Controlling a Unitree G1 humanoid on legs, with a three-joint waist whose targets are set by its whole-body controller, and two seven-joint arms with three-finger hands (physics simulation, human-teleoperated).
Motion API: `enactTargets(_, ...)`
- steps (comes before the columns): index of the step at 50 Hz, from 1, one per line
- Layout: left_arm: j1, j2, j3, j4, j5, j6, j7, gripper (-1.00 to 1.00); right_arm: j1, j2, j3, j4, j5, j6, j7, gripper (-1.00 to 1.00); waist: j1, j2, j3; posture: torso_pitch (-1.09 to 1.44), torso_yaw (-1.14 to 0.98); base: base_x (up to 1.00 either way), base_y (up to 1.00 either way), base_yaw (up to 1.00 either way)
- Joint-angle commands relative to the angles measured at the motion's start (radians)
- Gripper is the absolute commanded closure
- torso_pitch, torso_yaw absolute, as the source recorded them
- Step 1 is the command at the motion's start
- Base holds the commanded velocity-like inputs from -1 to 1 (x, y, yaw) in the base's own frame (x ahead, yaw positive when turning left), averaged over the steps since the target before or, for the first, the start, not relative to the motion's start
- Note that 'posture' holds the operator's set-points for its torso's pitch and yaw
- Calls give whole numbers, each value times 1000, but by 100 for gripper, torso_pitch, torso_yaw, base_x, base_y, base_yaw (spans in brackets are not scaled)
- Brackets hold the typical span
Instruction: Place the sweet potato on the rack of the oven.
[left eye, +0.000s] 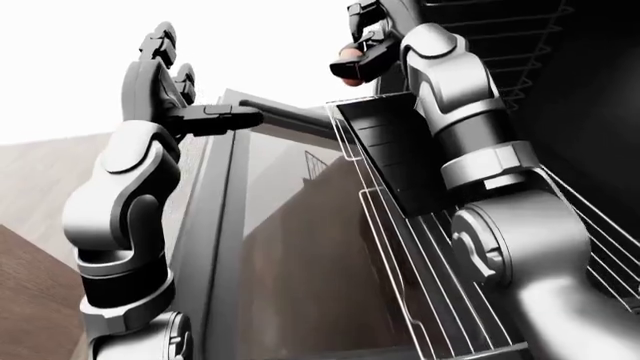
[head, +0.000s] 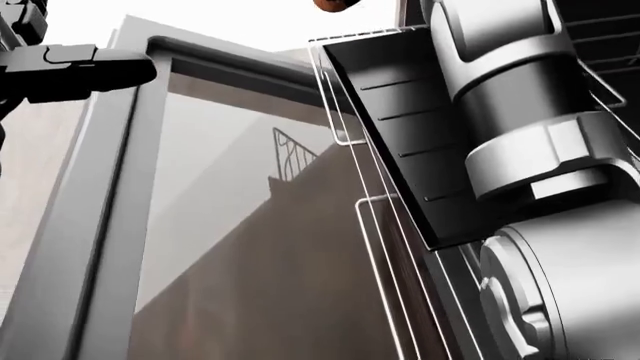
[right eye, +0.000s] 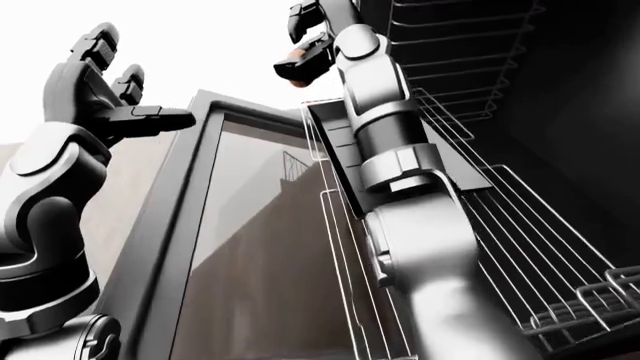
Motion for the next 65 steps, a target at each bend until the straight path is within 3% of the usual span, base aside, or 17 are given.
enactTargets(1, -27, 9, 0, -33, -2, -26, -2, -100, -42, -28, -15, -36, -16, -18, -13, 100, -6, 0, -34, 0, 0, 0, 0, 0)
enactTargets(5, -27, 9, -1, -24, 1, -36, -5, -100, -47, -43, -19, -28, -34, -11, -13, 100, 2, -21, -38, 0, 0, 0, 0, 0)
enactTargets(16, -30, 9, 1, -32, -2, -26, -2, -100, -51, -90, 7, -71, -132, 111, 82, 100, -4, -25, -44, 0, 0, 0, 0, 0)
enactTargets(17, -29, 9, 2, -34, -3, -23, -1, -100, -37, -144, 63, -62, -207, 136, 164, 100, -4, -25, -43, 0, 0, 0, 0, 0)
enactTargets(22, -28, 8, -1, -33, -2, -25, 0, -100, 5, -149, 23, -110, -296, 148, 218, 100, -1, -31, -41, 0, 0, 0, 0, 0)
enactTargets(34, -28, 7, -2, -28, 3, -30, -3, -100, 109, -154, 15, -240, -442, 180, 368, 100, -9, -30, -36, 0, 0, 0, 0, 0)
enactTargets(65, -30, 6, -1, -35, 2, -20, 0, -100, 180, -124, -10, -194, -431, 89, 273, 100, -10, -30, -42, 0, 0, 0, 0, 0)
